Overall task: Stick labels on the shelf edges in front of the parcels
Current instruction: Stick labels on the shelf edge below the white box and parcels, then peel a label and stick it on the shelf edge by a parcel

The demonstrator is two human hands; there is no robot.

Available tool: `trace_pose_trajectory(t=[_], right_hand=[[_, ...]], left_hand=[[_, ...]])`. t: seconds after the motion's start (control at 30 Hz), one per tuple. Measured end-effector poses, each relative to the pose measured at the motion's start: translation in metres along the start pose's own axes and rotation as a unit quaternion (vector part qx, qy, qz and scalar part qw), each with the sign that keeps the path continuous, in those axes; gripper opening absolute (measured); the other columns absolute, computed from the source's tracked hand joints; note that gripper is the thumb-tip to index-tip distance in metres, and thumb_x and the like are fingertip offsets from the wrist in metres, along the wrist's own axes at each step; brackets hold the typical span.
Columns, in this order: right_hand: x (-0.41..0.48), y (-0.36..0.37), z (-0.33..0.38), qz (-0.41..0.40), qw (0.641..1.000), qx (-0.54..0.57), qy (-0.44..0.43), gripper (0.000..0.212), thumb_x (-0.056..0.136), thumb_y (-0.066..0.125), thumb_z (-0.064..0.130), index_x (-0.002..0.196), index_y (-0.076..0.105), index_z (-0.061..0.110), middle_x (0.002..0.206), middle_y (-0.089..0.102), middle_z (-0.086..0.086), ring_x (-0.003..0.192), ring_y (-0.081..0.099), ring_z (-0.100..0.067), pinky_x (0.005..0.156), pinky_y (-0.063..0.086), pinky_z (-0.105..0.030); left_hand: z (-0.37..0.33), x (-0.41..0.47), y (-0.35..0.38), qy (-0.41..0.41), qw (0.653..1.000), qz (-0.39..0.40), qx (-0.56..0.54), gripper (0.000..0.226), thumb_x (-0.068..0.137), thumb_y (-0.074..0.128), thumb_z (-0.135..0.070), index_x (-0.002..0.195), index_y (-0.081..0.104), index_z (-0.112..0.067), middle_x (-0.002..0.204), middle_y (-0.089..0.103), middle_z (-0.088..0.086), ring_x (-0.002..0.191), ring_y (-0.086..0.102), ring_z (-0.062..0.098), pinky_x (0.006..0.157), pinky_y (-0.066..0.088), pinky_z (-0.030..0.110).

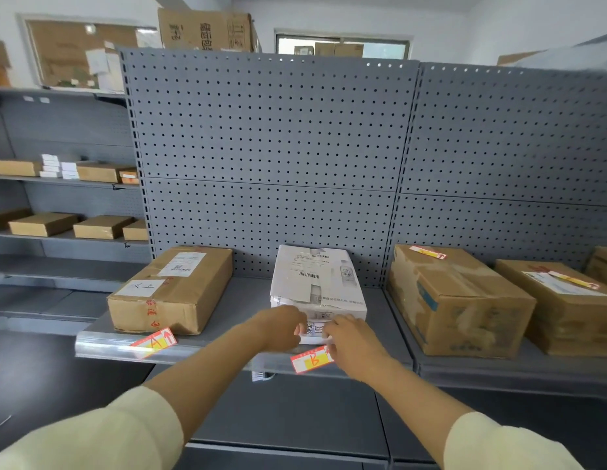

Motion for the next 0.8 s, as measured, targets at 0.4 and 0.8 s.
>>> trace_pose_trajectory(t=[0.4, 0.8], right_hand=[[0.003, -0.052, -0.034, 0.020, 0.997, 0.031, 0.062, 0.022, 0.091, 0.053, 0.016, 0.111, 0.062, 0.020, 0.119, 0.064, -0.004, 0.104, 0.060, -0.025, 0.085, 0.052, -0.036], [-0.009, -0.072, -0.072, 0.003, 0.996, 0.008, 0.093, 0.019, 0.092, 0.053, 0.019, 0.109, 0.062, 0.016, 0.112, 0.065, -0.006, 0.099, 0.060, -0.026, 0.083, 0.053, -0.041]], left_hand=[[-0.025, 0.019, -0.058, 0.035, 0.989, -0.120, 0.079, 0.029, 0.091, 0.050, -0.019, 0.117, 0.061, -0.022, 0.126, 0.058, 0.003, 0.115, 0.054, 0.024, 0.095, 0.039, 0.034], [-0.059, 0.056, -0.060, 0.080, 0.989, -0.107, 0.067, 0.032, 0.092, 0.055, -0.024, 0.124, 0.058, -0.022, 0.130, 0.057, 0.001, 0.119, 0.053, 0.022, 0.101, 0.041, 0.035]])
Point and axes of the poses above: each hand's wrist, its own x-axis towards the middle knuckle, its own y-axis out of the palm, z = x × y, the point moved 5 cm from there along x, towards the middle knuckle
